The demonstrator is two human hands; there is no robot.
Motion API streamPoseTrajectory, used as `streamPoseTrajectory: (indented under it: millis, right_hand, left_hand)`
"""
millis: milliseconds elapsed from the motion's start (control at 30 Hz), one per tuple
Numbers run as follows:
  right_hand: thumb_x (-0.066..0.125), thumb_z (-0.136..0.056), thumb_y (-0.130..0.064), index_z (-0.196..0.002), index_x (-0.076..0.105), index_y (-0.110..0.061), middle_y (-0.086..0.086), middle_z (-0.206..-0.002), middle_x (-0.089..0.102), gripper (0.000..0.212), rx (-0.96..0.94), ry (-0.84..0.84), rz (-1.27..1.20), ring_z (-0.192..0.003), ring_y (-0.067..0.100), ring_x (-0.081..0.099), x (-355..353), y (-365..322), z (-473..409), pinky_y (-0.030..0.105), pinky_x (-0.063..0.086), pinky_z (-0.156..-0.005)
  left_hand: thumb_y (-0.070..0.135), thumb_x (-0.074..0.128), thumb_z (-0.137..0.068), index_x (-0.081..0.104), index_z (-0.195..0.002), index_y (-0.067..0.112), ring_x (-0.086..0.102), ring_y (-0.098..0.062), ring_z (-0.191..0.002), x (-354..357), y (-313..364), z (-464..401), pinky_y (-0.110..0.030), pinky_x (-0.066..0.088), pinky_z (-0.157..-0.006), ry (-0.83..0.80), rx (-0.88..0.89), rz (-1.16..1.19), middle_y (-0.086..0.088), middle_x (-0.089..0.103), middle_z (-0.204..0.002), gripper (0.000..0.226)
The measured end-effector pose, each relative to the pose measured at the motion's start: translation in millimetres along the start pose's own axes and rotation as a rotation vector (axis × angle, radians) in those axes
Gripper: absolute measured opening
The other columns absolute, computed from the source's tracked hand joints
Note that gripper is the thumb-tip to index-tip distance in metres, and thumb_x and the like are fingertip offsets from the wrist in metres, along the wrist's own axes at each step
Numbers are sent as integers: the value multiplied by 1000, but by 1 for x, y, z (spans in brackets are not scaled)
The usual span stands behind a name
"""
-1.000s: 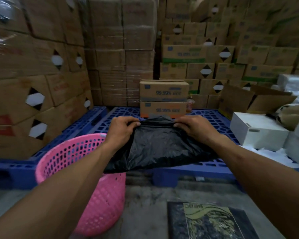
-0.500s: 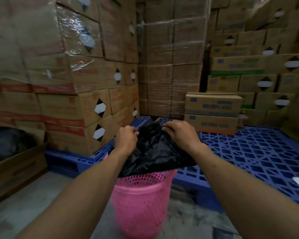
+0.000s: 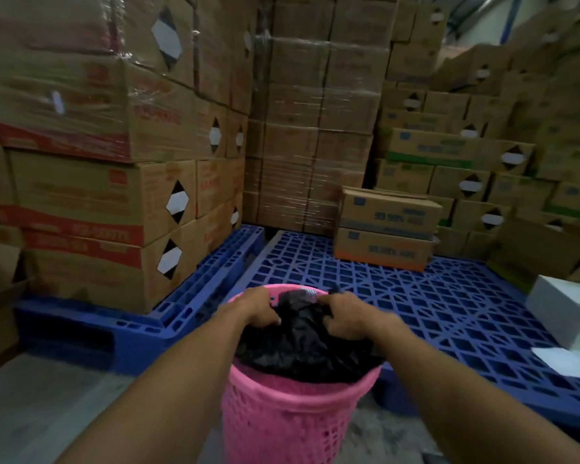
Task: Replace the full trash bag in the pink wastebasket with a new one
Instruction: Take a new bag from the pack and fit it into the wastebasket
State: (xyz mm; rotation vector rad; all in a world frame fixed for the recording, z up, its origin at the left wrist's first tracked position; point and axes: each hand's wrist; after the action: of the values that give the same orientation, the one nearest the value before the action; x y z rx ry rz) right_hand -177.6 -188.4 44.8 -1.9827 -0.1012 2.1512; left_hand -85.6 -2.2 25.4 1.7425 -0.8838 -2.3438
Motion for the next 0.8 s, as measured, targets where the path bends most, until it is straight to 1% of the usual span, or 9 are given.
streamPoseTrajectory:
  millis: [67, 167, 300, 400, 467, 600, 633, 700, 800]
  right_hand:
    - [51, -88, -32, -150, 38, -21, 18, -137, 54, 64, 34, -42, 114, -118, 37, 57, -18, -3, 3, 42, 52, -86]
    - [59, -85, -40, -152, 32, -27, 13, -139, 51, 74, 104, -130, 242, -119, 33, 56, -36, -5, 7, 43, 51, -85]
    - [83, -75, -40, -139, 51, -23, 12, -132, 55, 73, 208, -262, 431, -118, 32, 57, -31, -11, 11, 40, 49, -91]
    - [82, -80, -23, -130, 61, -14, 16, -129, 59, 55, 242, -247, 476, -118, 34, 59, 3, -18, 5, 39, 49, -93]
    - [70, -87, -15, -127, 64, -12, 17, -128, 61, 40, 250, -106, 429, -117, 36, 60, 30, -24, 1, 43, 51, -95]
    - [67, -89, -27, -123, 58, -10, 16, -121, 65, 39, 276, 115, 405, -111, 35, 63, 61, -34, -7, 44, 51, -84]
    - [70, -87, -34, -123, 57, -10, 15, -121, 65, 46, 281, 131, 399, -110, 34, 63, 60, -36, -10, 43, 51, -83]
    - [72, -81, -49, -119, 59, -10, 12, -119, 65, 55, 256, 114, 405, -107, 31, 63, 47, -35, -13, 39, 51, -82]
    - [66, -78, -65, -109, 68, -11, 11, -117, 65, 63, 220, -20, 432, -105, 30, 63, 18, -28, -3, 36, 53, -84]
  left_hand:
    - [45, 74, -83, 59, -125, 9, 62, -29, -108, -14, 2, -1, -40, 52, -93, -83, 58, -238, -11, 63, -122, 58]
    - [62, 77, -69, 58, -124, 12, 63, -28, -104, -35, 4, -7, -38, 53, -93, -126, 145, -420, -7, 63, -117, 77]
    - [77, 83, -33, 72, -106, 28, 67, -19, -99, -45, 0, -4, -39, 53, -96, -357, 221, -455, 7, 70, -110, 88]
    - [63, 91, -42, 73, -112, 27, 67, -21, -103, -38, -5, 0, -41, 54, -98, -513, 262, -604, 6, 71, -112, 81]
    - [43, 90, -62, 71, -120, 20, 67, -25, -107, -16, -12, 2, -42, 53, -98, -473, 309, -708, -1, 71, -118, 65]
    - [12, 62, -94, 51, -139, 8, 53, -31, -129, 33, -20, -3, -44, 44, -107, -73, 372, -697, -13, 57, -140, 47]
    - [12, 58, -96, 48, -141, 8, 52, -31, -131, 35, -19, -6, -42, 42, -107, -15, 375, -694, -13, 55, -142, 46]
    - [29, 70, -89, 47, -139, 11, 53, -30, -128, 30, -20, -13, -40, 42, -105, -19, 376, -677, -11, 57, -138, 58]
    - [65, 85, -52, 49, -134, 21, 56, -28, -121, 13, -24, -15, -42, 47, -102, -125, 356, -508, -6, 60, -132, 99]
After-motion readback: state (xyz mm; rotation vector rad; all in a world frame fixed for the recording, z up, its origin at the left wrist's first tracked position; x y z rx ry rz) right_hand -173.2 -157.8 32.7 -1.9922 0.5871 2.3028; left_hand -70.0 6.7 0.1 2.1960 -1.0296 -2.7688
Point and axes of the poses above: each hand's wrist, its own z-axis away from the middle knuckle, its own x-axis out of the palm, y = z × x
